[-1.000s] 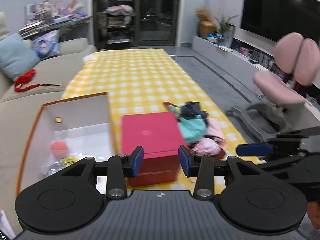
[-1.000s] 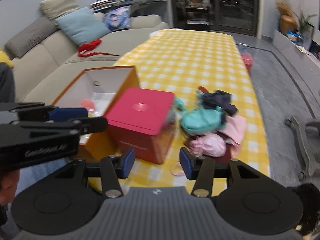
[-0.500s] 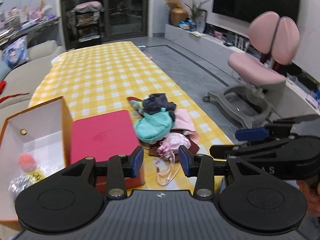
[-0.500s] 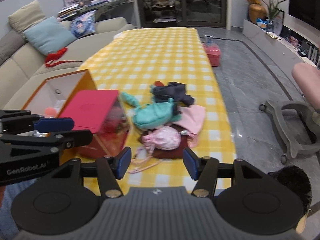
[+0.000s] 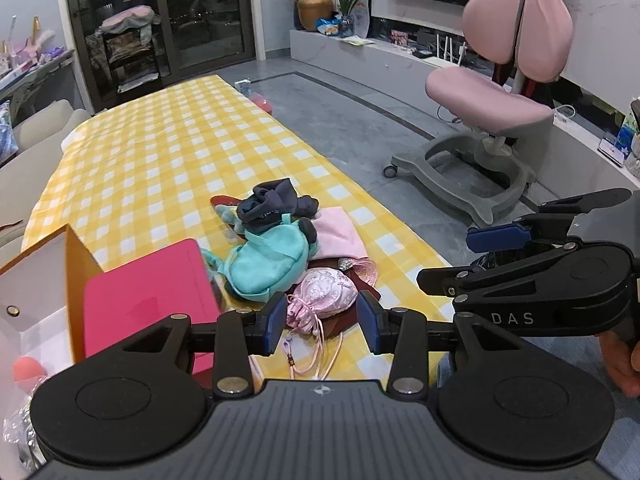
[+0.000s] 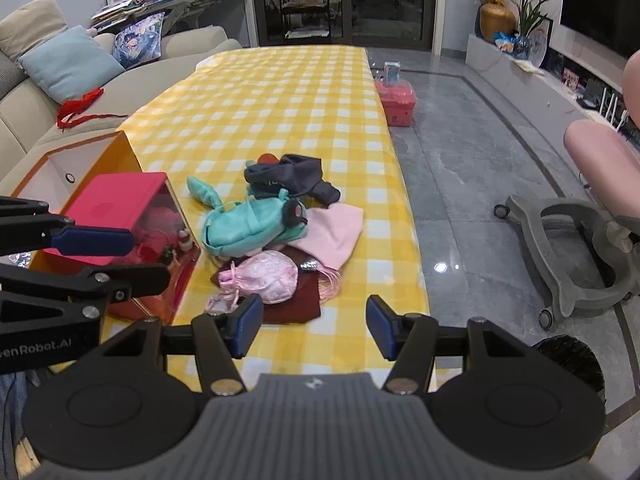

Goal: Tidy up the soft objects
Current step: 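Move left tool to the pink satin pouch while right tool reaches the teal plush backpack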

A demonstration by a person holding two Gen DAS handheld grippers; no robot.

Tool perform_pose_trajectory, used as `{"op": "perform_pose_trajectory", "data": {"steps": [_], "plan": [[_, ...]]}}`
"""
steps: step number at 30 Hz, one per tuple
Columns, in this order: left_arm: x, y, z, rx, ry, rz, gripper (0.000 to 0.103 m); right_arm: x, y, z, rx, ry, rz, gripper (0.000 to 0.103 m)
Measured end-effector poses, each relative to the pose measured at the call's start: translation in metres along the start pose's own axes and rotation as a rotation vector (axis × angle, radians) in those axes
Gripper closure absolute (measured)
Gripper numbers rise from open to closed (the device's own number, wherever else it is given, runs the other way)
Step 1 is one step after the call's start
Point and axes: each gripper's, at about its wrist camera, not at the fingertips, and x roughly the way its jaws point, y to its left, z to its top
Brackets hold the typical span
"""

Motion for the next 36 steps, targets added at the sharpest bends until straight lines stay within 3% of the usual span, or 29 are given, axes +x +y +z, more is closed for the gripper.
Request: {"op": "perform_pose_trajectory", "data": {"steps": [13, 24, 29, 36], "plan": [[0.034, -0.003, 0.011, 0.089, 0.024, -0.057, 0.055, 0.039, -0.033, 0.009, 0.071, 0.096, 0.074, 0.048], [0.093, -0.026, 0.011, 0.276, 0.136, 0.017, 0.047, 0.075, -0.052, 0.014, 0.094, 0.160, 0.065, 0.049], [0.120, -0.037, 0.006, 0.280, 0.151, 0.063, 0.043, 0.082, -0.057, 0.014, 0.091, 0.175, 0.059, 0.049], [0.147, -0.031, -0.001, 0.181, 0.203, 0.083, 0.030, 0.090, -0.061, 0.011, 0.112, 0.197, 0.074, 0.049]]}}
